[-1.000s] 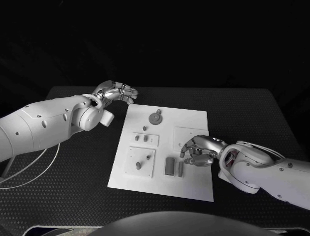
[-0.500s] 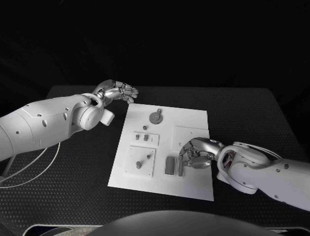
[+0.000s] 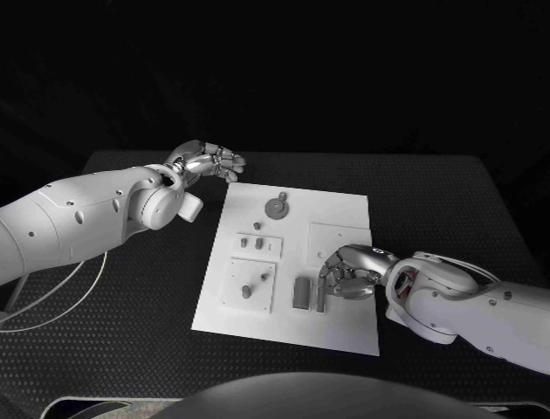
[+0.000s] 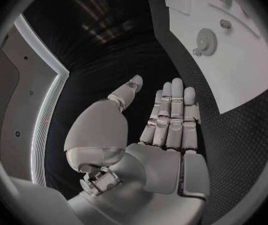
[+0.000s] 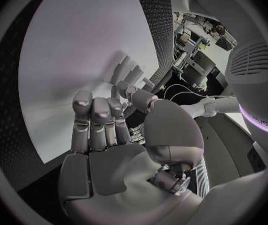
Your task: Assemble the parts on the task board
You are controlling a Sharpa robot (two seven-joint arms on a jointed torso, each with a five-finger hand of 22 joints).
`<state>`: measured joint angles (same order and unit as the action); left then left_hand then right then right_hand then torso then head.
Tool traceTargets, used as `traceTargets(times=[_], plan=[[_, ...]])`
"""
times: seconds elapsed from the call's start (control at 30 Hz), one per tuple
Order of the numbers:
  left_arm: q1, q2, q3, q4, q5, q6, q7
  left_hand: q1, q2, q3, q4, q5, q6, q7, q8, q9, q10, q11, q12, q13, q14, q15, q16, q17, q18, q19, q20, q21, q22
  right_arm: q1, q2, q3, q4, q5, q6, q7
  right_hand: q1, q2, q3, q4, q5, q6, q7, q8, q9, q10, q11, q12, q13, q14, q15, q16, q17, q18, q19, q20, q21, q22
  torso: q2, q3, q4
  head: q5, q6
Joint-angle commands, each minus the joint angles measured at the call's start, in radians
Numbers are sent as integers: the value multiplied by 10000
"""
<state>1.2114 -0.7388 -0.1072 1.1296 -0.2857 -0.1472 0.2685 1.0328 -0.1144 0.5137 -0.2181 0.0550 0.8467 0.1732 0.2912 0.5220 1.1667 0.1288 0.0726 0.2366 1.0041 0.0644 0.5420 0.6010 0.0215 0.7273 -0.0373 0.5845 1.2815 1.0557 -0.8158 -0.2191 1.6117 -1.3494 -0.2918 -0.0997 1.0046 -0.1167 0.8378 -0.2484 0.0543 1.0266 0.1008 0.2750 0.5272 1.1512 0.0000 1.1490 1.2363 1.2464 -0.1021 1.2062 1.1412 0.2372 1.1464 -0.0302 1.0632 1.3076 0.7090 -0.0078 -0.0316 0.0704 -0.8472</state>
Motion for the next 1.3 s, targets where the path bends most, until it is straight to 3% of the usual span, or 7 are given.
traceTargets(times=[0.03,0.4,1.3], plan=[[12,14,6,23,-15,99,70,-73,-5,-14,58,-42,-66,26,46,-4,-62,4,-16,-15,16,35,-49,14,200,-6,59,-57,12,-19,19,-3,4,-220,42,50,-12,92,38,-26,-46,99,12,53,9,17,-76,34,18,16,-86,-42,15,246,7,20,37,74,7,-3,-1,6,-4],[12,13,6,25,-16,81,61,-69,-7,-12,62,-42,-67,26,47,-4,-64,4,-17,-16,16,35,-58,24,202,-8,58,-64,19,-87,97,-3,-55,-350,91,18,-13,124,64,-50,-55,161,-16,104,26,70,-103,75,37,30,-111,-30,25,246,24,10,48,76,2,-4,-3,2,-8],[12,-10,5,39,-58,56,31,-55,-17,-9,63,-43,-69,25,50,-4,-65,3,-15,-18,16,36,-75,44,202,-14,59,-78,33,-292,289,-1,-203,-1483,-344,-507,2,68,150,-223,-48,438,-140,312,90,338,-220,279,160,109,-199,-23,27,246,97,-3,72,70,-1,-8,1,2,-49]])
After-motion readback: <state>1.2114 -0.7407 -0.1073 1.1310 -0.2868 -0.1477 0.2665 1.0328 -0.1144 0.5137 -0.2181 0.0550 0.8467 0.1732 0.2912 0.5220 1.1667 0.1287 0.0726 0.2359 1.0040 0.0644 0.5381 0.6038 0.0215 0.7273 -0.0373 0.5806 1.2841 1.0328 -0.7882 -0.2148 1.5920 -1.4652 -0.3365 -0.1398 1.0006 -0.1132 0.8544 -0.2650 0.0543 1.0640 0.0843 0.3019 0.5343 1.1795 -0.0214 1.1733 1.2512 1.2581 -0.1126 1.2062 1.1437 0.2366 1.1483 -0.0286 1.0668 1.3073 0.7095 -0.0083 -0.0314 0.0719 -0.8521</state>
